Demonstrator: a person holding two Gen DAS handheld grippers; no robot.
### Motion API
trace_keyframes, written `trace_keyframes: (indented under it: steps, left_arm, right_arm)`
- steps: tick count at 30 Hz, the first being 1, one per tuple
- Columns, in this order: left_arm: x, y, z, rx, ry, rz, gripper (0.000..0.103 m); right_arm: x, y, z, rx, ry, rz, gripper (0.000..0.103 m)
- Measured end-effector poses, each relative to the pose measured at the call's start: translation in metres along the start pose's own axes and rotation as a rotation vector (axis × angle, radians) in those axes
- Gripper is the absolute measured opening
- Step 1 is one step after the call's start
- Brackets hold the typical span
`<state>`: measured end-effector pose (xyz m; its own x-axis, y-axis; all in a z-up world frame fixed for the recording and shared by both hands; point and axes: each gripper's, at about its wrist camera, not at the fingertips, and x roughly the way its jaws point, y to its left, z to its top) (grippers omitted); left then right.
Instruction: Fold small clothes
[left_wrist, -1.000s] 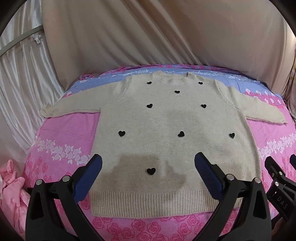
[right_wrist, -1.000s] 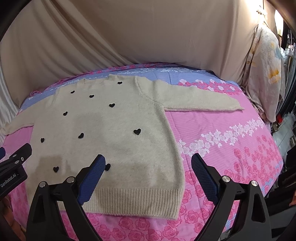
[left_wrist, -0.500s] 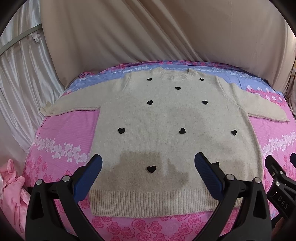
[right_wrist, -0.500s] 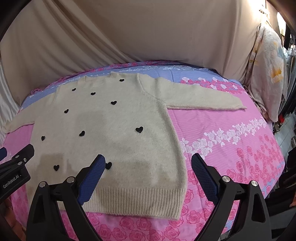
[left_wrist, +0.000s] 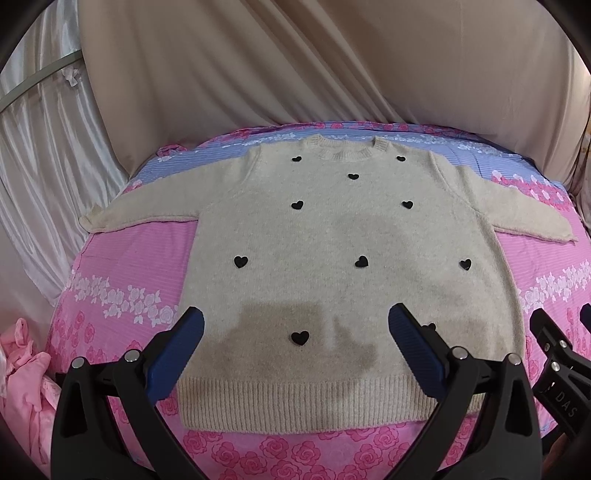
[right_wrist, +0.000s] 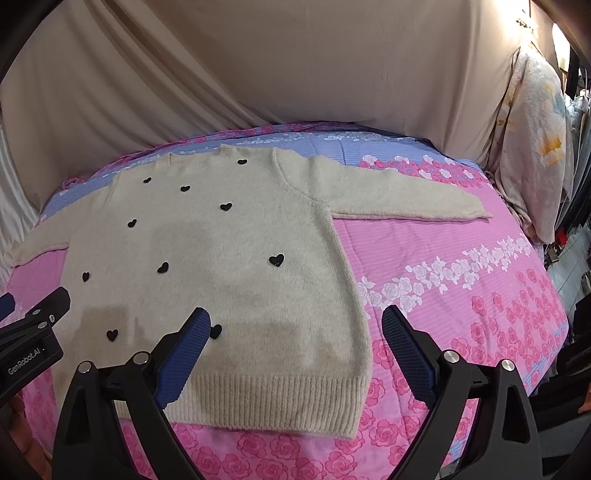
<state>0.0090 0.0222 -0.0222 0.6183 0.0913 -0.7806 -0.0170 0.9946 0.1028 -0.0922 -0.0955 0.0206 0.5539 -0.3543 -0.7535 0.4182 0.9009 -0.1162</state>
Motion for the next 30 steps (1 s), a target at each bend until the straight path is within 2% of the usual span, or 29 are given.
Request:
trace_keyframes:
  steps: [23,27,30]
  left_arm:
    - [0.011,-0.005,0.004,-0.01,0.029,0.004,0.098]
    - [0.018,-0.002,0.009,-0.034,0.061,-0.033,0.098]
    - [0.024,0.0,0.012,-0.073,0.087,-0.053,0.098]
  right_arm:
    - [0.01,0.002,0.004,-0.009,0.005,0.001,0.092]
    - [0.029,-0.022,0.014,0.033,0.025,0.015,0.092]
    - [0.058,-0.068,0.028,0.113,0.028,-0.042,0.092]
